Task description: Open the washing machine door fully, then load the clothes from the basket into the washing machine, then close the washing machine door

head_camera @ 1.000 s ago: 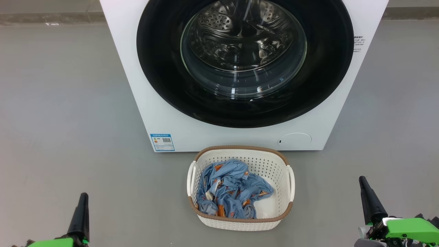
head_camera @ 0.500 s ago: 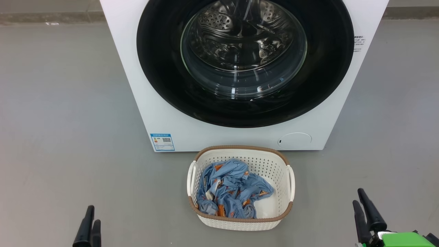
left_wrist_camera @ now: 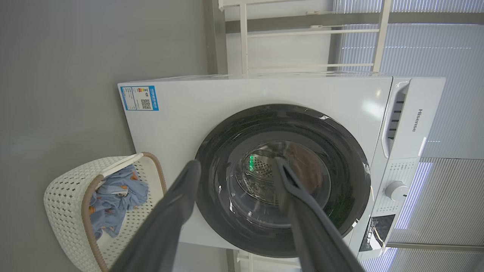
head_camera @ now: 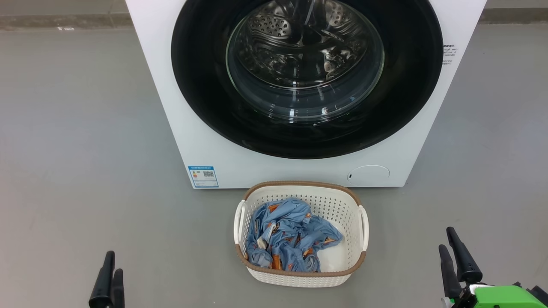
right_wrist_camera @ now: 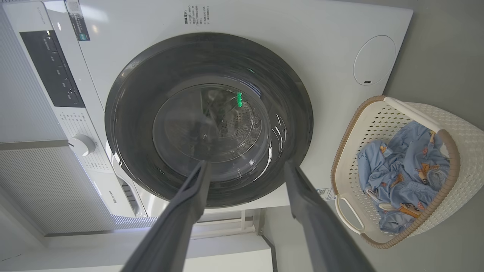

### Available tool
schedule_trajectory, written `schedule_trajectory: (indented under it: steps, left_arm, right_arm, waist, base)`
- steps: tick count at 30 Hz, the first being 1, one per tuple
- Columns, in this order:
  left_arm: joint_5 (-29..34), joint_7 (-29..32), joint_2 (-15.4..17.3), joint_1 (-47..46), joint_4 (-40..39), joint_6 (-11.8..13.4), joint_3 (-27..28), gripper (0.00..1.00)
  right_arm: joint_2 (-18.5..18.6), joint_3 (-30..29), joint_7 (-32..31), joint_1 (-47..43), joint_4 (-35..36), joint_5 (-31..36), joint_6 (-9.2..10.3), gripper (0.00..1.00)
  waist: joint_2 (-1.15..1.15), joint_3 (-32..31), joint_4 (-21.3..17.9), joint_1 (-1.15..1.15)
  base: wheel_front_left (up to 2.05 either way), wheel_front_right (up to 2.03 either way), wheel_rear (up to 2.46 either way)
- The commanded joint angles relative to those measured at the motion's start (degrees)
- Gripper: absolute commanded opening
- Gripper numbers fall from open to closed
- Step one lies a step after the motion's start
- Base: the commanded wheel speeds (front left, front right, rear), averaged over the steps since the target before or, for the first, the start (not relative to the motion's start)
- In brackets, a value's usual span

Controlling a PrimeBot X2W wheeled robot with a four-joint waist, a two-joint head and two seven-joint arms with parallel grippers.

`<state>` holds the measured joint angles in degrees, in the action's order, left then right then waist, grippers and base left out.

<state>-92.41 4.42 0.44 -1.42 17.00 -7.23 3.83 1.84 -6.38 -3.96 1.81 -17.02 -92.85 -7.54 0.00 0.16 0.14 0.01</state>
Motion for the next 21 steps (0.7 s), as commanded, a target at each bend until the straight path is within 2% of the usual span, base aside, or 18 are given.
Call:
schedule_trajectory:
  steps: [1, 21]
  left_arm:
    - [0.08, -0.48, 1.01, -2.31, -1.93, -0.04, 0.26, 1.0]
    - [3.13, -3.97, 2.21, -3.18, -4.58, -0.08, -1.33, 1.0]
  right_arm:
    - [0.53, 0.38, 0.49, 2.15, 2.06, 0.47, 0.0, 1.0]
    - [2.44, 4.55, 4.25, 3.42, 5.81, 4.41, 0.01, 1.0]
  waist:
    - [0.0, 0.02, 0.01, -0.01]
    - [0.0, 0.12, 0.0, -0.01]
  base:
    - [0.0, 0.0, 0.0]
    - [0.0, 0.0, 0.0]
